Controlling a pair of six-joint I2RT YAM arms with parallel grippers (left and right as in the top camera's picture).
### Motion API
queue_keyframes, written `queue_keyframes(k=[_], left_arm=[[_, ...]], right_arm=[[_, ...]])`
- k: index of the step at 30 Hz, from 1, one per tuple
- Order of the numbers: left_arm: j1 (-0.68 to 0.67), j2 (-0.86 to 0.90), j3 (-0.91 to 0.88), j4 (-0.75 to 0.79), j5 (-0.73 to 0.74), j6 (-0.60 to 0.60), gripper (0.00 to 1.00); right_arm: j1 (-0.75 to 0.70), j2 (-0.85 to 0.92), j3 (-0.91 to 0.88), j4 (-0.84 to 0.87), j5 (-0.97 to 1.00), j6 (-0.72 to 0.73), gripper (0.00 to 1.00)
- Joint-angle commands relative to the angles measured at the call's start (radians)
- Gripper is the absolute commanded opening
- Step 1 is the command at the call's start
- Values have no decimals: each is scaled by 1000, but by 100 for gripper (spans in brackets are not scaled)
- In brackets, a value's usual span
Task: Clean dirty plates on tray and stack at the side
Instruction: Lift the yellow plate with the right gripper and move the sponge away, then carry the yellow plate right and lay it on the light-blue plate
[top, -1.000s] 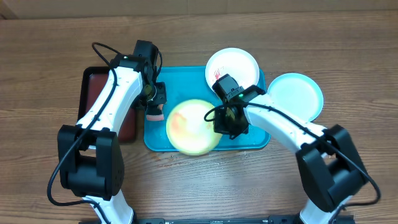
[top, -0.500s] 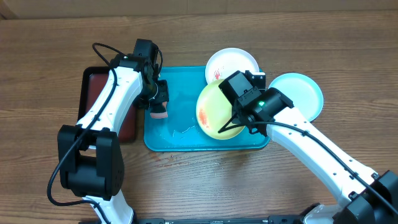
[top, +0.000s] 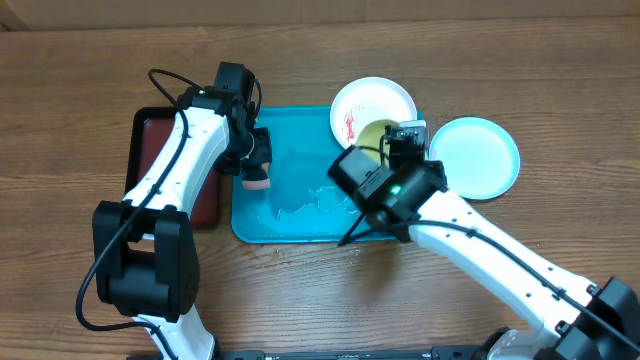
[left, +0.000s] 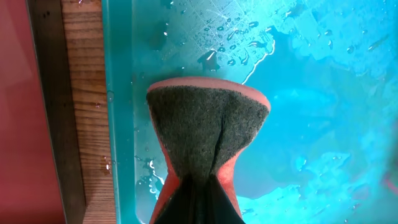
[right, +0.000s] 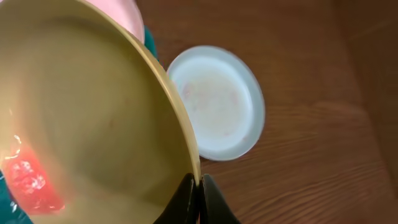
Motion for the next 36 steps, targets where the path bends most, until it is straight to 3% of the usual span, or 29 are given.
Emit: queue_keyframes(k=[1,10,19,23,26,36], left_arm=[[-7,7,24,7,16,-10,4],[-7,7,24,7,15,-10,4],[-7,7,24,8,15,-10,4],[-7,7,24,8,16,-10,4],[-7,7,24,8,16,-10,4],[-7,7,24,8,15,-10,4]], right_arm=[[50,-26,28,-6,232,78,4],[113,-26,28,-14,469,77,4],[112,-26,27,-20,469,102,4],[78,-26,27,-14,283,218,4],[2,-26,26,23,86,211,4],[-361,-27,26,266,-559,-158,4]])
